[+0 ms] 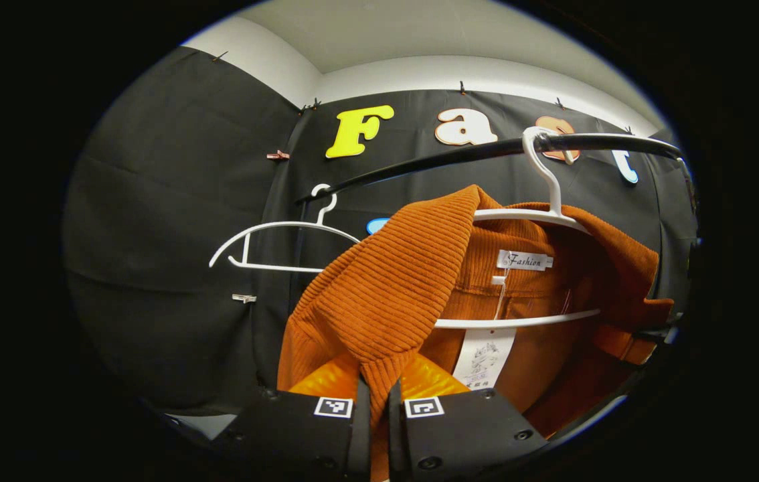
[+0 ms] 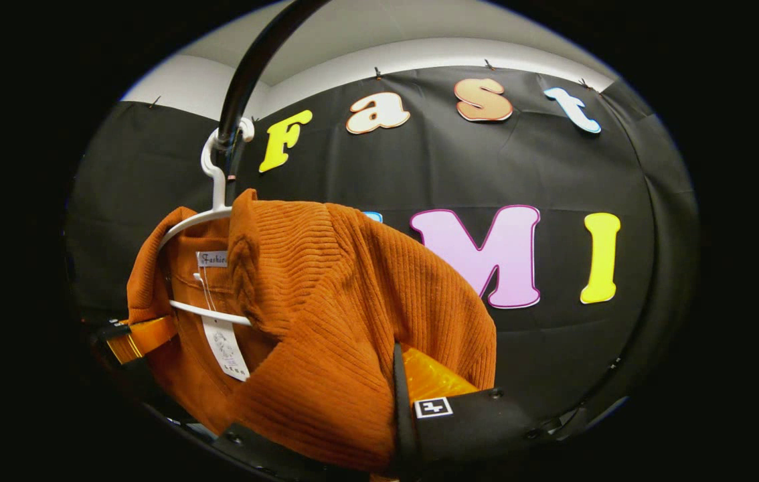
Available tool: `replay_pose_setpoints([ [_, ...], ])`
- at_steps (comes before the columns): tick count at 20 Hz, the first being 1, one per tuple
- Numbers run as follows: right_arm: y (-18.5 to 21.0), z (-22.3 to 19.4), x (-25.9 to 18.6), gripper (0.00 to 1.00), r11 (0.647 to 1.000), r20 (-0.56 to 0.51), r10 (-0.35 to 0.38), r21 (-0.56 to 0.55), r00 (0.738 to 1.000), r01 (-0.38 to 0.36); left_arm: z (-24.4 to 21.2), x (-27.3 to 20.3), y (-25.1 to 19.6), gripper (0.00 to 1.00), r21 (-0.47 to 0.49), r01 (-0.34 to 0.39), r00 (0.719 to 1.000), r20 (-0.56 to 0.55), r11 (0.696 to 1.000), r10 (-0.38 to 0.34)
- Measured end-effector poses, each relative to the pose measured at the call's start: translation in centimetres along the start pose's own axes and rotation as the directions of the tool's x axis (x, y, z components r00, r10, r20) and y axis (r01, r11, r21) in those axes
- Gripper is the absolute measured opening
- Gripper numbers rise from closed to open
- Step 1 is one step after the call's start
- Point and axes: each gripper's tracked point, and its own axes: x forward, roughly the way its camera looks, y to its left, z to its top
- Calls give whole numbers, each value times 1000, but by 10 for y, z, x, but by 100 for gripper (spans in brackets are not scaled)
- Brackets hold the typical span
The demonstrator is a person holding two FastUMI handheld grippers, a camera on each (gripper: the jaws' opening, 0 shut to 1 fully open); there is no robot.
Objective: Grasp the clothes on the hanger with both hands and then place them into the laundry hamper below.
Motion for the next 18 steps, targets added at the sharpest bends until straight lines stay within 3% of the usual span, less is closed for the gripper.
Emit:
replay_pose_setpoints([
  [6,-16,14,-11,20,991,5,133,14,991,-133,43,-13,48,12,139,-125,985,135,982,106],
  [10,-29,24,-1,16,966,62,178,181,982,-186,64,-6,59,12,167,-167,973,186,972,135],
  [13,-33,35,0,16,956,78,203,199,976,-215,83,-2,69,13,194,-193,962,229,962,147],
  [16,-32,67,-3,16,913,151,279,266,948,-311,105,10,73,13,173,-177,962,239,969,133],
  [18,-31,104,-19,19,870,246,327,300,912,-392,113,20,75,13,183,-151,967,232,972,107],
])
